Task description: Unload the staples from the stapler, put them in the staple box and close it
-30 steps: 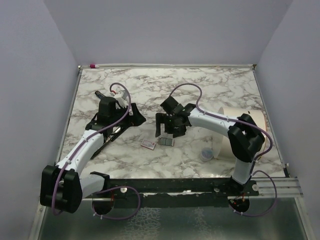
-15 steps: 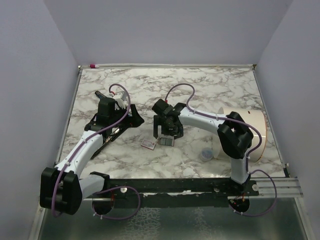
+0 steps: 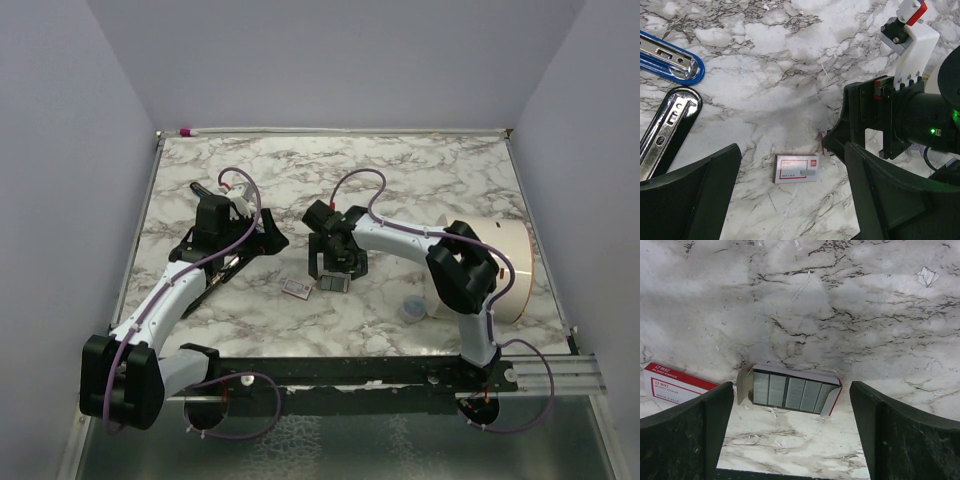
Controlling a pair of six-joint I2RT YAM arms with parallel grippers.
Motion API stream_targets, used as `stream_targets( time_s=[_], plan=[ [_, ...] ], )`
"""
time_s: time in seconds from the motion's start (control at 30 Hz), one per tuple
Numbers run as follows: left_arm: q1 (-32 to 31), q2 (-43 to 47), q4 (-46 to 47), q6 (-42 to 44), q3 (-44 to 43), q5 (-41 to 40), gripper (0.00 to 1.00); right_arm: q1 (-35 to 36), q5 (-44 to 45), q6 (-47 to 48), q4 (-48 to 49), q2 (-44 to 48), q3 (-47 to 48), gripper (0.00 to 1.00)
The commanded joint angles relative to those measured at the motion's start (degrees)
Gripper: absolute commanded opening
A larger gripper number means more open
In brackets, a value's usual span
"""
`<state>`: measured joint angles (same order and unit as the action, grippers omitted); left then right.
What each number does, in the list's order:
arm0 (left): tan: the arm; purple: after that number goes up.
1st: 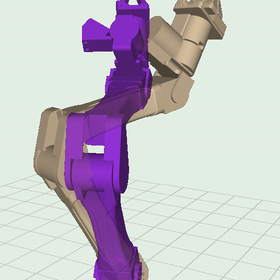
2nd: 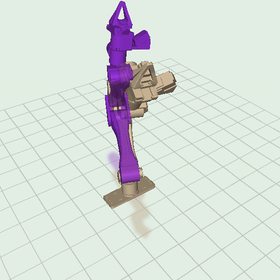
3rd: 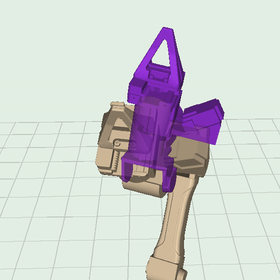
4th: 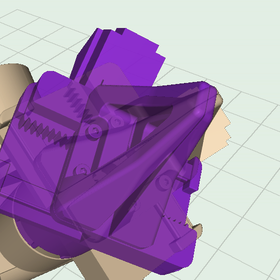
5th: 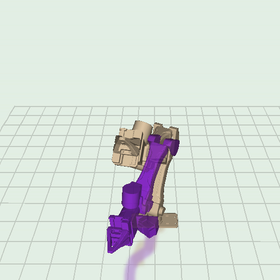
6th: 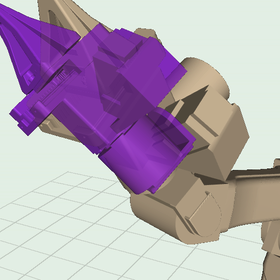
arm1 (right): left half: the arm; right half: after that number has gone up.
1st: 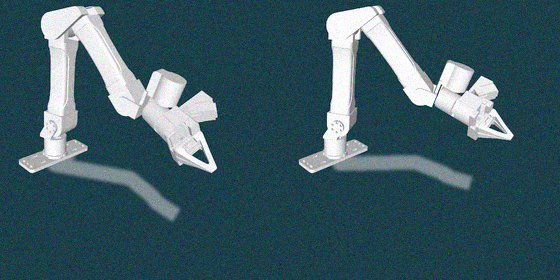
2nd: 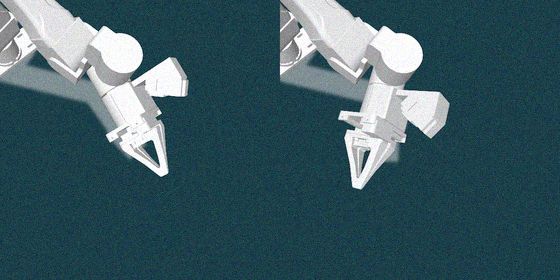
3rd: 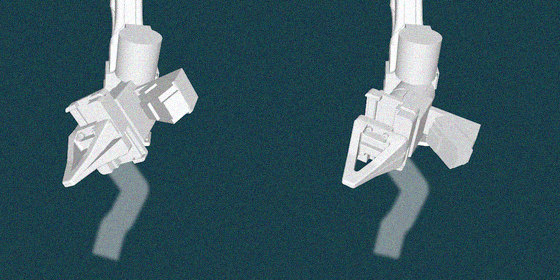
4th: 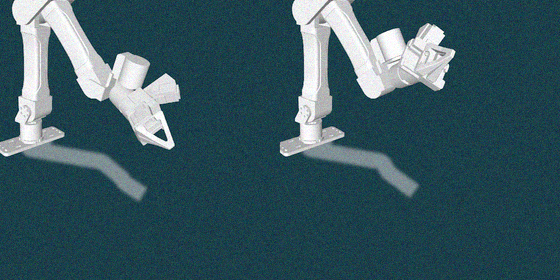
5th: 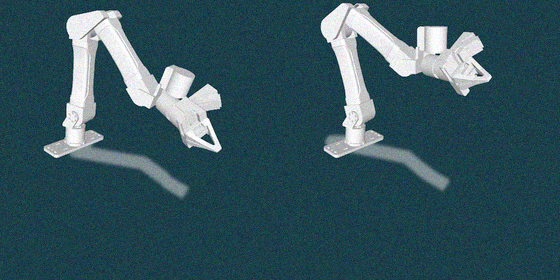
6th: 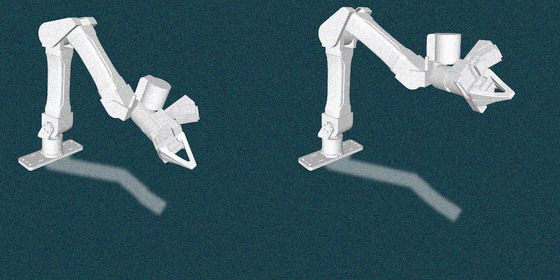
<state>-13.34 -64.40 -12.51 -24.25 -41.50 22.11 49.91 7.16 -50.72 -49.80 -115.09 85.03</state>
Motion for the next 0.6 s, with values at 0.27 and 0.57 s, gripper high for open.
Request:
stream_targets(
  time_s=[0.27,0.57],
  plan=[
    [0.21,0.33,0.89,0.76,0.27,1.97,0.87,0.36,-0.47,0.78,1.8,-1.68,-1.33,1.0],
    [0.16,-0.26,1.25,0.32,0.75,2.6,0.88,0.28,-2.29,2.24,7.52,1.84,-7.25,0.92]
  ],
)
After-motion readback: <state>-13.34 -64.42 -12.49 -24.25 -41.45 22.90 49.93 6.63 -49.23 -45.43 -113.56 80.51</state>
